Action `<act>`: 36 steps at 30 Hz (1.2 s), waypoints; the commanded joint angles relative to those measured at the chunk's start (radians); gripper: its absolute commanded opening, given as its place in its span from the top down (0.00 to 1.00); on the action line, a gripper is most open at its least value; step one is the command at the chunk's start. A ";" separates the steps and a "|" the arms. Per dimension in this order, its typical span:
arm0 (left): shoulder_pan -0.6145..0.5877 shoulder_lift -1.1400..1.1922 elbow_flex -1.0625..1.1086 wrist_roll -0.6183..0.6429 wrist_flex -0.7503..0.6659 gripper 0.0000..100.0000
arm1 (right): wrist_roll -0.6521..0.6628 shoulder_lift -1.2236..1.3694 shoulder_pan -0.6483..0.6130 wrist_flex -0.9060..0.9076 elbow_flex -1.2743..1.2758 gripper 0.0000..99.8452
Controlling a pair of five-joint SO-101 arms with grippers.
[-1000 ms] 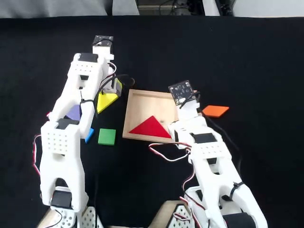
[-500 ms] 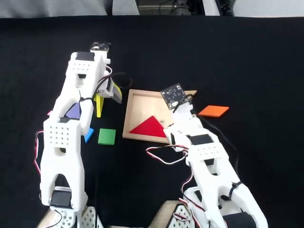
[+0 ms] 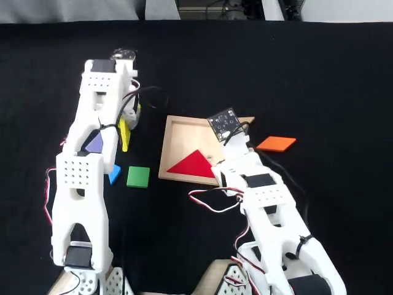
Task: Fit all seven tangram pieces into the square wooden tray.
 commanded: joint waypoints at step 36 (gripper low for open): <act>0.387 -0.601 0.845 0.308 -0.488 0.97 | -0.058 -0.036 0.107 -0.018 -0.039 0.99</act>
